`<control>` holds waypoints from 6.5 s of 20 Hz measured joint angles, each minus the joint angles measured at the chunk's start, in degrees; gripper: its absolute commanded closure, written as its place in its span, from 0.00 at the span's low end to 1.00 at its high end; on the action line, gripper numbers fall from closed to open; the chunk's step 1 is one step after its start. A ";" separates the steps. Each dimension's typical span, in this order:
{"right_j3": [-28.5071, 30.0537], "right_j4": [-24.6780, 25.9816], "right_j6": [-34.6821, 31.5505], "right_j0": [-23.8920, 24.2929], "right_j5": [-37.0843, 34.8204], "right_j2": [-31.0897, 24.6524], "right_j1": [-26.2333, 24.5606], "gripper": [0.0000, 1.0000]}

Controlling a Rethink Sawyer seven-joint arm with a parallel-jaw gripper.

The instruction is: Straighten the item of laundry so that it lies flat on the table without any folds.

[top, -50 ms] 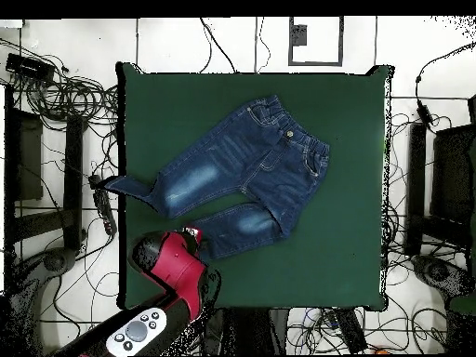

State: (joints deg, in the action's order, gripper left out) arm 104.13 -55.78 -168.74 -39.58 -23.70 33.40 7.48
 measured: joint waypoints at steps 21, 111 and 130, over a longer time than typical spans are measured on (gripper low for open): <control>-0.31 -3.83 0.00 -0.79 2.06 0.02 -0.47 1.00; 7.02 6.16 -19.79 16.80 18.22 -12.99 13.58 1.00; 12.48 25.89 -19.79 25.69 22.34 -17.28 21.76 1.00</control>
State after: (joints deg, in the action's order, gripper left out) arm 116.60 -29.89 -188.53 -13.89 -1.36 16.12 29.24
